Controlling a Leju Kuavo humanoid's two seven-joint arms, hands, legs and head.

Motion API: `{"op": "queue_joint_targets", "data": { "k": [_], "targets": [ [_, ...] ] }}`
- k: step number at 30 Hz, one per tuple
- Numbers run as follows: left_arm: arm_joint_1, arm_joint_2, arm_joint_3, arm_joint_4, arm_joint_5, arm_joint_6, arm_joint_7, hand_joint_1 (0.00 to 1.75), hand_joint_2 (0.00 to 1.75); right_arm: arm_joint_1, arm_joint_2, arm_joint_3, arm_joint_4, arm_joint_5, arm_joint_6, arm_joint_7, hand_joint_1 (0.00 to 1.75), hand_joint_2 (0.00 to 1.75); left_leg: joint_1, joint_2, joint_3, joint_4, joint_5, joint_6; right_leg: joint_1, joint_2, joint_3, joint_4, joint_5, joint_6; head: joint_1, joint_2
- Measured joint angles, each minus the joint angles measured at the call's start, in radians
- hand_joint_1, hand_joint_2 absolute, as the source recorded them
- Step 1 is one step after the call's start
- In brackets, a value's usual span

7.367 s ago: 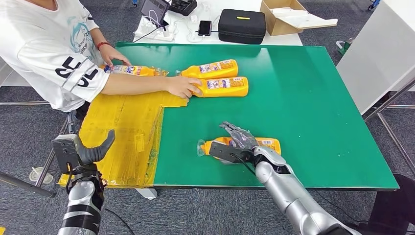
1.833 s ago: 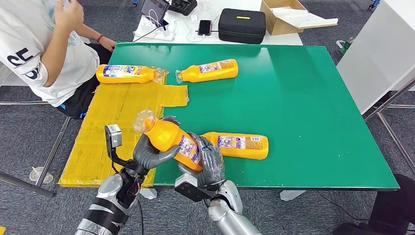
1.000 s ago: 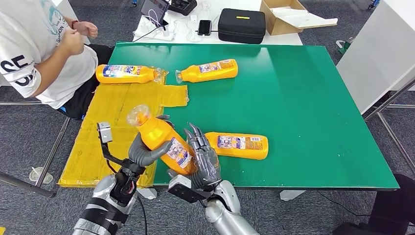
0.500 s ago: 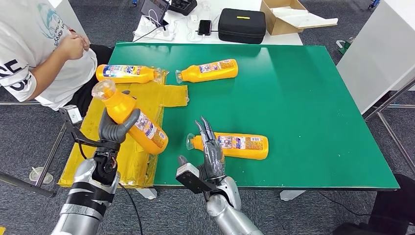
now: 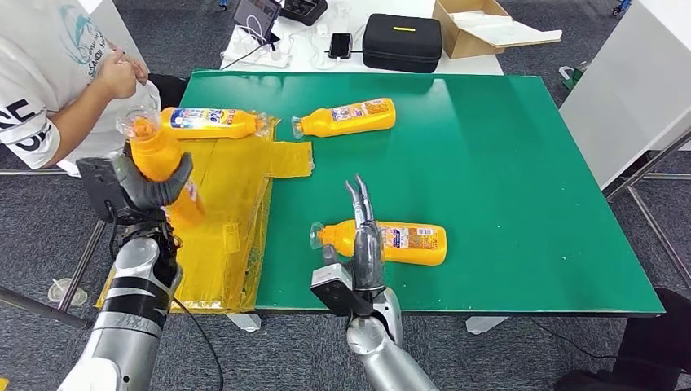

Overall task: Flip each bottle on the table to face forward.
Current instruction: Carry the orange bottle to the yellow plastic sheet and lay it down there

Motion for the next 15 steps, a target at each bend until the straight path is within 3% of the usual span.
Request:
{"op": "queue_joint_targets", "data": {
  "k": [3,6,12,15],
  "targets": [
    [-0.044,0.013,-0.017,0.060,-0.252,0.168,0.010,1.75,1.75,0.015,-0.001,0.001,-0.092,-0.054,0.005,-0.023,0.00,0.00,0.000,0.000,0.000,0.000,0.000,0.000,0.000,0.000,0.000,0.000,0.000,0.000,0.000,0.000],
    [-0.082,0.031,-0.068,0.151,-0.500,0.279,0.053,1.75,1.75,0.015,-0.003,0.010,-0.152,-0.098,0.020,-0.025,0.00,0.00,0.000,0.000,0.000,0.000,0.000,0.000,0.000,0.000,0.000,0.000,0.000,0.000,0.000,0.000],
    [-0.117,0.056,-0.144,0.285,-0.678,0.321,0.111,1.75,1.75,0.014,-0.007,0.026,-0.202,-0.118,0.029,-0.028,0.00,0.00,0.000,0.001,0.000,0.000,0.000,0.000,0.000,0.001,0.000,0.000,0.000,0.000,0.000,0.000],
    [-0.133,0.073,-0.191,0.353,-0.795,0.287,0.151,1.75,1.75,0.014,-0.012,0.039,-0.213,-0.123,0.037,-0.029,0.00,0.00,0.000,0.001,0.000,0.000,0.000,0.000,0.000,0.001,0.000,0.000,0.000,0.000,0.000,0.000]
  ]
}}
